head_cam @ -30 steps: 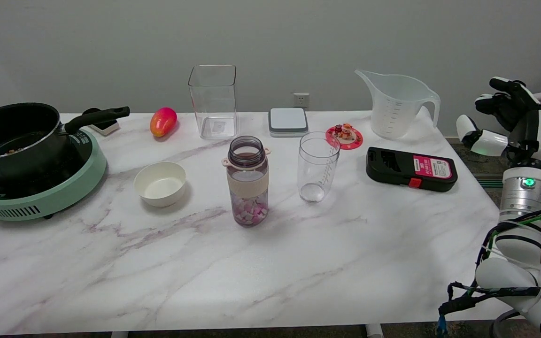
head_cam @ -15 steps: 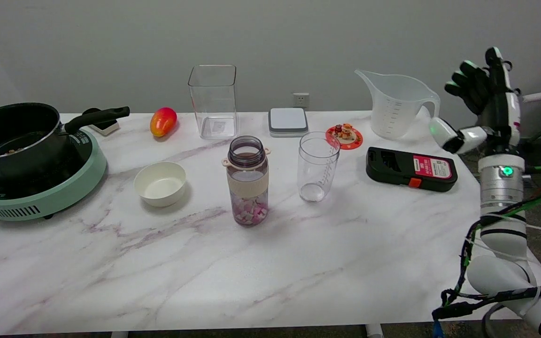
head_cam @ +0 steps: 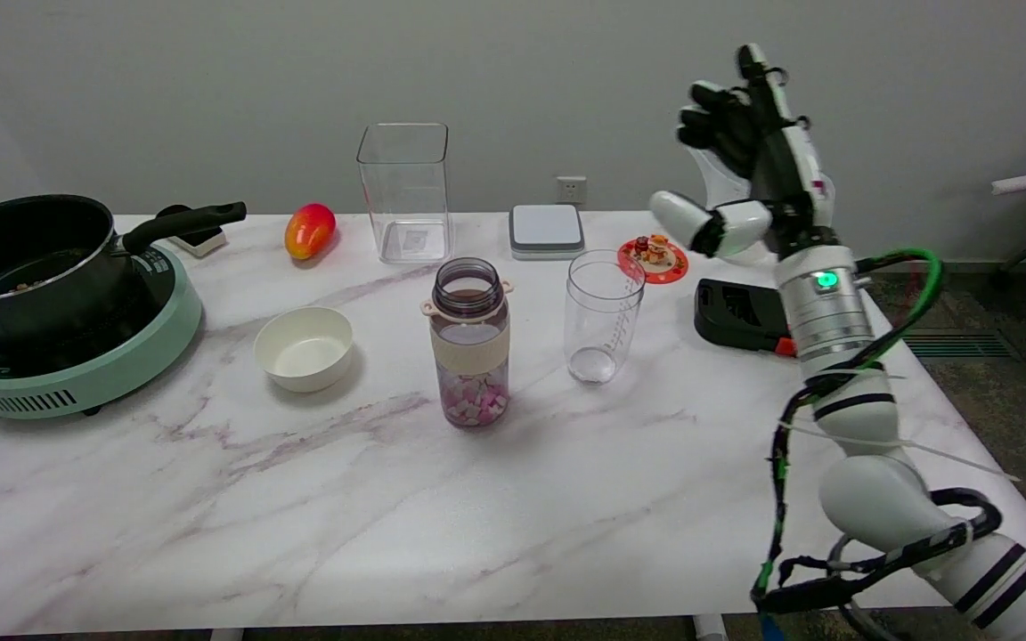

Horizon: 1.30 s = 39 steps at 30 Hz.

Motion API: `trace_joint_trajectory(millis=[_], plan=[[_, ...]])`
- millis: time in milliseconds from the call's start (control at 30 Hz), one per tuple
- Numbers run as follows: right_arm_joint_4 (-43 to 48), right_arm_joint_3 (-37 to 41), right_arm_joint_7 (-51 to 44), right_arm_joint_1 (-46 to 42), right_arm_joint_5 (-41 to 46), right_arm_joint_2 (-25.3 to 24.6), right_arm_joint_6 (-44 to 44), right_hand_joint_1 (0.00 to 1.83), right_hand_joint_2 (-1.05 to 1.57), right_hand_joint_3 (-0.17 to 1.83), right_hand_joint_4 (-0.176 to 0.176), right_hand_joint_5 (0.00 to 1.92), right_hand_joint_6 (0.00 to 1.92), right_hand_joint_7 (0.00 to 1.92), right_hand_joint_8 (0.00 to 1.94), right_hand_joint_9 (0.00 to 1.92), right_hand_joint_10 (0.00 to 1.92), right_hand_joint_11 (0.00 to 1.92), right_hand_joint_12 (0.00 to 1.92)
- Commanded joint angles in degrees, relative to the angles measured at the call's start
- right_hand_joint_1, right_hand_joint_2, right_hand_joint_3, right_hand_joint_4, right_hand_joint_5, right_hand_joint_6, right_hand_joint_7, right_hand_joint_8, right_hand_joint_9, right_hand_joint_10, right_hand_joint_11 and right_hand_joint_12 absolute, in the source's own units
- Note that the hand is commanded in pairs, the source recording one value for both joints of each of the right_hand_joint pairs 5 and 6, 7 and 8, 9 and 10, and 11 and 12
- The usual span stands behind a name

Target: Pick up the bottle.

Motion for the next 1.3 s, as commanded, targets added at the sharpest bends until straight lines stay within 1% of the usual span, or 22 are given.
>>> trace_joint_trajectory(millis=[33,133,267,333,400,500,833,933,1067,1167,1300], plan=[[5.9,-16.1,-19.7,9.6,3.4,-9.7,-9.5,1.22,-0.15,1.21,0.000,0.03,0.03,0.41,0.41,0.52,0.52,0.58,0.58],[7.0,-17.6,-24.5,11.2,4.2,-10.4,-12.0,1.22,-0.14,1.21,0.000,0.02,0.02,0.41,0.41,0.53,0.53,0.58,0.58],[8.2,-19.7,-34.4,10.8,4.7,-12.8,-11.5,1.22,-0.09,1.23,0.000,0.02,0.02,0.42,0.42,0.53,0.53,0.54,0.54],[8.1,-21.1,-40.8,9.8,4.0,-14.9,-10.4,1.23,-0.08,1.31,0.000,0.02,0.02,0.42,0.42,0.53,0.53,0.53,0.53],[7.6,-21.7,-43.4,9.3,2.8,-16.2,-10.3,1.22,-0.07,1.38,0.000,0.01,0.01,0.42,0.42,0.52,0.52,0.53,0.53],[6.4,-22.6,-43.6,9.3,1.9,-16.7,-9.9,1.20,-0.13,1.45,0.000,0.02,0.02,0.41,0.41,0.50,0.50,0.52,0.52],[3.3,-22.9,-42.6,10.3,2.5,-16.1,-9.6,1.19,-0.22,1.43,0.000,0.02,0.02,0.40,0.40,0.47,0.47,0.49,0.49],[3.5,-21.8,-39.2,10.7,3.5,-15.8,-9.6,1.21,-0.28,1.41,0.000,0.02,0.02,0.39,0.39,0.46,0.46,0.49,0.49],[3.0,-20.4,-30.0,11.9,5.2,-13.5,-9.6,1.22,-0.34,1.44,0.000,0.03,0.03,0.38,0.38,0.45,0.45,0.48,0.48],[2.2,-20.8,-29.2,12.7,5.3,-12.0,-9.5,1.22,-0.35,1.44,0.000,0.04,0.04,0.39,0.39,0.45,0.45,0.48,0.48],[0.8,-21.7,-29.2,13.0,5.3,-12.5,-9.6,1.22,-0.33,1.42,0.000,0.04,0.04,0.39,0.39,0.46,0.46,0.49,0.49]])
